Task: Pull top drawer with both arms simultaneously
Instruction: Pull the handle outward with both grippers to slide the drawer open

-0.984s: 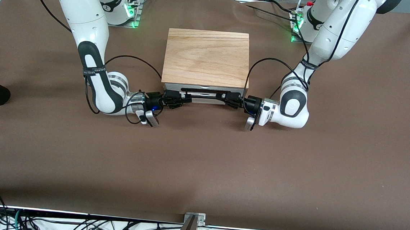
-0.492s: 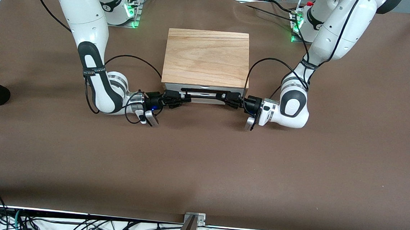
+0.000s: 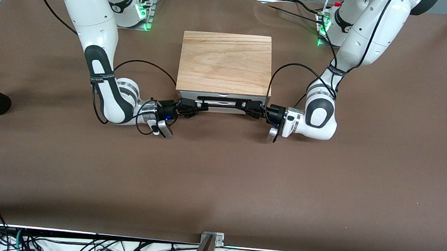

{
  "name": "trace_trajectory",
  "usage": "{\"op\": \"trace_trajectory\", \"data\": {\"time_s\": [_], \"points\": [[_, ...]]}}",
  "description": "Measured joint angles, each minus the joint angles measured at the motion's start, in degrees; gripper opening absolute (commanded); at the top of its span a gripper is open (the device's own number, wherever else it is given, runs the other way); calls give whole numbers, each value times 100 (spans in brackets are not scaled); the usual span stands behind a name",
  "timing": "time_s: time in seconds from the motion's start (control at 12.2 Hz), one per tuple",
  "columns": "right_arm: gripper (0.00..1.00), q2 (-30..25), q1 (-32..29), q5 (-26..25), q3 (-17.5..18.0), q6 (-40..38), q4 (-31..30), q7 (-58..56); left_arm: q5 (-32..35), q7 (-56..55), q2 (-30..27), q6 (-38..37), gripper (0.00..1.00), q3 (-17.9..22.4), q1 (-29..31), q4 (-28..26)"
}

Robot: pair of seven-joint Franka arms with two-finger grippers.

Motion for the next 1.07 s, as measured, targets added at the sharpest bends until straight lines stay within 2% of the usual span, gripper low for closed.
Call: {"op": "trace_trajectory", "data": {"time_s": [0.25, 0.33, 0.49, 0.57, 0.74, 0.98, 1.07], "points": [[39, 0, 3, 0, 6, 0, -6, -4, 0, -6, 0, -4, 0, 0, 0, 8], [35, 0, 4, 0, 9, 0, -23, -5, 0, -25, 1, -5, 0, 0, -3, 20], [21, 0, 6, 0, 24, -1, -72, -26, 1, -72, 4, 16, 0, 1, -9, 48], [19, -1, 6, 0, 25, -2, -91, -31, 1, -78, 4, 17, 0, 1, -10, 49], [20, -43, -7, 11, 24, -51, -117, -30, 1, -98, 6, 18, 0, 2, -13, 57], [26, -77, 2, 10, 30, -32, -156, -30, 1, -102, 7, 19, 0, 3, -13, 57], [6, -106, 15, 10, 45, -31, -215, -31, 1, -103, 7, 20, 0, 3, -13, 61]]}}
